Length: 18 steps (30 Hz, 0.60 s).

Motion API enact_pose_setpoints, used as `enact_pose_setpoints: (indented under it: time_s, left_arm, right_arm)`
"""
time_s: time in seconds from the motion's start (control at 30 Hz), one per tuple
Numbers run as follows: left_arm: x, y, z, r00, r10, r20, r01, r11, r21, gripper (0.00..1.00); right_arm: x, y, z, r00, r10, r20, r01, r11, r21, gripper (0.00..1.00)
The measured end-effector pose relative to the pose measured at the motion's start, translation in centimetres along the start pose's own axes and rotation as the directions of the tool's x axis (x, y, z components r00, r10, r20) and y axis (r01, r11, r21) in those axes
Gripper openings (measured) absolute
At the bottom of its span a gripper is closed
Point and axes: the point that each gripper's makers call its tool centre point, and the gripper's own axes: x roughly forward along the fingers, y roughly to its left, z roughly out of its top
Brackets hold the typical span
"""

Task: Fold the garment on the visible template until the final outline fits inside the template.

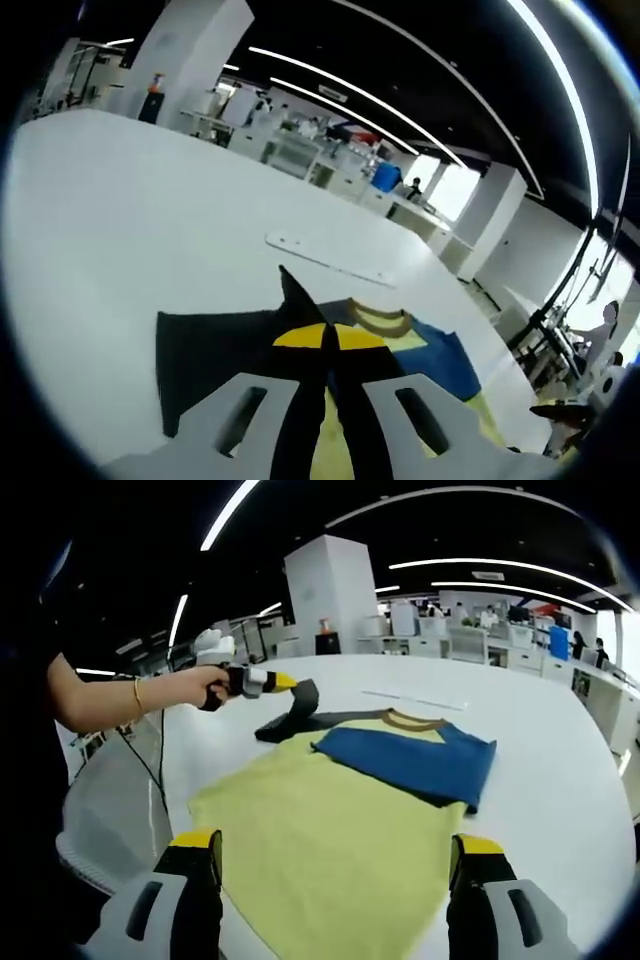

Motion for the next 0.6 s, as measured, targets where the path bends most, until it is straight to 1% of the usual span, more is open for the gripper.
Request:
enact_pose_setpoints:
  time_s: [0.17,0.33,0.47,0.57,0.6]
  left_arm:
    - [0.9,-1.5,-0.2,1.000,-0.030,-0.008,0.031,1.000,0.007,0.00]
    - [1.9,-2.6,-0.6,0.998,-0.051,-0.020,0.052,0.999,0.012,0.00]
    - [2.7,-4.5,-1.1,0.996,-0.080,-0.025,0.080,0.997,0.002,0.00]
    - [3.5,-5.9,-1.4,0.994,-0.104,-0.035,0.105,0.994,0.014,0.00]
    - [3.8,-6.1,-1.4,0.994,-0.108,-0.035,0.109,0.994,0.019,0.00]
  right_arm:
    - [0.0,0.0,0.0,1.000,0.002,0.001,-0.002,1.000,0.000,0.94]
    - [-0.1,-0.1,-0.2,1.000,0.002,-0.005,-0.002,1.000,0.000,0.94]
    - [-0.3,-0.2,-0.4,1.000,0.000,-0.005,0.000,1.000,0.004,0.94]
    - [-0.3,-0.3,-0.5,1.000,-0.005,-0.012,0.005,1.000,0.005,0.94]
    - [-0.3,-0.4,-0.5,1.000,-0.006,-0.012,0.006,1.000,0.005,0.94]
